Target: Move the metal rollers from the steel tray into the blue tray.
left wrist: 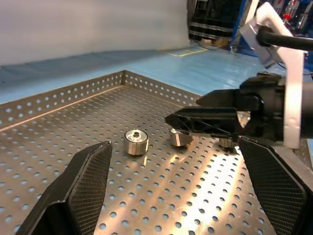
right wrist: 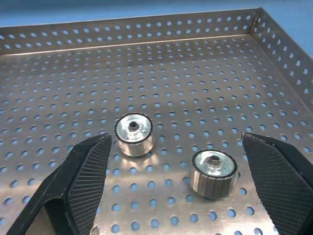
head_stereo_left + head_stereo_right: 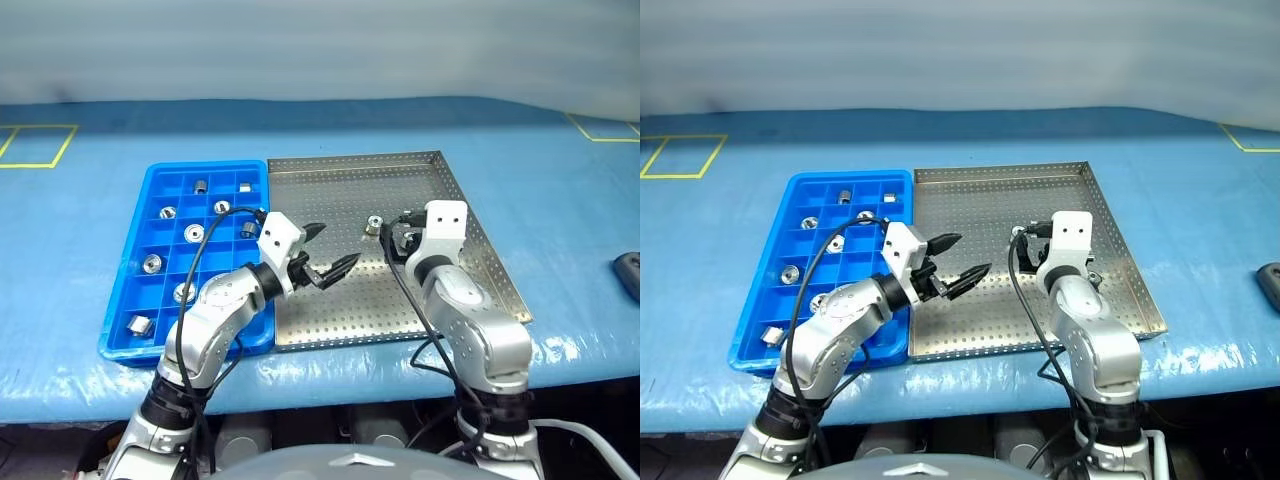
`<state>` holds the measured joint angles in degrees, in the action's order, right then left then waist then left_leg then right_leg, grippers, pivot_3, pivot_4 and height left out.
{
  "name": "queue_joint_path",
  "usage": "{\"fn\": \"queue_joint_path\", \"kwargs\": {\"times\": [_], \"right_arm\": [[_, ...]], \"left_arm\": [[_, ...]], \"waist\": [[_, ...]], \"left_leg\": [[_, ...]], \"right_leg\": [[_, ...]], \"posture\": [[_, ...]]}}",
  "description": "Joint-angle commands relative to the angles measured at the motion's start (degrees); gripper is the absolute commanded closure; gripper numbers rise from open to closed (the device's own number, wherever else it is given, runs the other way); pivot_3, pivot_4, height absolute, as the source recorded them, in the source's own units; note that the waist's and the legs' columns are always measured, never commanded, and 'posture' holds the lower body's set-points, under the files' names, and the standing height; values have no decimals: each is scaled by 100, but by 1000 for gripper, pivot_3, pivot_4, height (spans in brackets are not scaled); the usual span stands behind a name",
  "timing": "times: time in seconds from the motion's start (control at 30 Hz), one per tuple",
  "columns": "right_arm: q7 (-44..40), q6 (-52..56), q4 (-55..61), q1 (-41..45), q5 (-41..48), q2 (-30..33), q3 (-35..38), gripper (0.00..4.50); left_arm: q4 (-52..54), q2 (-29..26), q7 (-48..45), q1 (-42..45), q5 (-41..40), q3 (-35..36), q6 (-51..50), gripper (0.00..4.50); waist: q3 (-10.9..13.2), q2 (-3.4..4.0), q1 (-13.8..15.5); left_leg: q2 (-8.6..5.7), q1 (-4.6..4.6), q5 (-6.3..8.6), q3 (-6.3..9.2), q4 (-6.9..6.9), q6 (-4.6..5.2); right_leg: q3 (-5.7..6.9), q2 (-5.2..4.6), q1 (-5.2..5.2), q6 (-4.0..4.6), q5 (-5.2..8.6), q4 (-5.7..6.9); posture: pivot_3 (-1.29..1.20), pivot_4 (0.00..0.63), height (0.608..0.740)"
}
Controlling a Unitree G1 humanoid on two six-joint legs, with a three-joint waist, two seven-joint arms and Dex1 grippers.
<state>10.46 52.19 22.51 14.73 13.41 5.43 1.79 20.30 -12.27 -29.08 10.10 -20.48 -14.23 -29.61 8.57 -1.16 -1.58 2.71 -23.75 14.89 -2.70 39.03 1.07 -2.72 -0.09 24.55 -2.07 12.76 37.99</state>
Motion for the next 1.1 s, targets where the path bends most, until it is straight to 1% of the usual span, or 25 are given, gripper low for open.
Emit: {"fn": "queue_joint_path", "kwargs": {"times": [0.03, 0.27, 0.33, 0.37, 0.47, 0.6, 0.63, 0.8, 0.83, 0.87, 1.07, 1.1], "right_arm": [[-29, -397, -618, 477, -227, -101, -8, 0], [-328, -834, -1727, 972, -386, -227, -70, 0], [-396, -970, -2027, 1108, -418, -255, -41, 0], [-428, -1033, -2171, 1161, -423, -274, -23, 0], [-509, -1173, -2525, 1266, -451, -300, 8, 0], [-594, -1324, -2928, 1401, -395, -388, 108, 0], [-603, -1363, -3019, 1435, -412, -406, 104, 0], [-614, -1453, -3223, 1486, -475, -442, 69, 0], [-623, -1460, -3225, 1486, -470, -454, 66, 403], [-634, -1459, -3205, 1483, -462, -468, 66, 638], [-699, -1355, -3007, 1511, -510, -487, 16, 2633], [-713, -1303, -2945, 1526, -536, -478, -24, 2798]], "left_arm": [[124, 159, 44, -208, 42, -128, 281, 27], [29, 467, 412, -544, 328, -152, 716, 27], [-50, 497, 512, -605, 618, -300, 1026, 27], [-50, 563, 559, -670, 649, -337, 1120, 27], [45, 659, 545, -801, 687, -473, 1342, 27], [234, 675, 567, -923, 640, -510, 1312, 27], [300, 647, 559, -954, 632, -496, 1304, 27], [400, 632, 654, -1051, 638, -417, 1292, 27], [408, 640, 682, -1067, 633, -407, 1278, 0], [417, 647, 701, -1082, 625, -407, 1273, 0], [430, 668, 768, -1119, 618, -426, 1282, 0], [429, 677, 798, -1125, 633, -421, 1305, 0]], "waist": [[0, 0, -14], [0, 0, 31], [0, 1, 32], [0, 1, 39], [-1, 2, 69], [0, 2, 95], [0, 3, 95], [0, 3, 110], [0, 3, 118], [1, 4, 125], [1, 4, 176], [1, 5, 189]], "left_leg": [[0, 0, 0, -1, 0, 1], [-4, -3, 1, -2, -1, 4], [-4, -2, 1, -4, 0, 5], [-4, -1, 1, -3, -1, 6], [-4, -3, 1, -3, -1, 6], [-4, -3, 1, -4, -2, 6], [-4, -2, 1, -4, -2, 7], [-4, -2, 0, -4, -2, 8], [-4, -2, 0, -3, -3, 8], [-4, -3, 0, -3, -3, 8], [-4, -2, 0, -3, -3, 8], [-4, -2, 0, -3, -3, 8]], "right_leg": [[-2, 0, 0, -2, -1, 0], [-3, -3, 0, -12, -8, -3], [-4, -4, 1, -14, -9, -4], [-4, -4, 0, -14, -9, -3], [-4, -4, 1, -15, -10, -3], [-4, -4, 1, -15, -10, -3], [-4, -5, 1, -15, -10, -3], [-3, -5, 1, -17, -11, -3], [-3, -5, 1, -17, -11, -3], [-3, -5, 1, -17, -11, -4], [-2, -5, 1, -18, -11, -4], [-2, -5, 1, -18, -11, -4]], "posture": [[6, 150, 740], [41, 150, 740], [41, 150, 740], [81, 150, 740], [81, 150, 740], [81, 150, 740], [127, 150, 740], [152, 150, 740], [152, 150, 740], [152, 150, 740], [166, 150, 740], [166, 150, 740]]}}
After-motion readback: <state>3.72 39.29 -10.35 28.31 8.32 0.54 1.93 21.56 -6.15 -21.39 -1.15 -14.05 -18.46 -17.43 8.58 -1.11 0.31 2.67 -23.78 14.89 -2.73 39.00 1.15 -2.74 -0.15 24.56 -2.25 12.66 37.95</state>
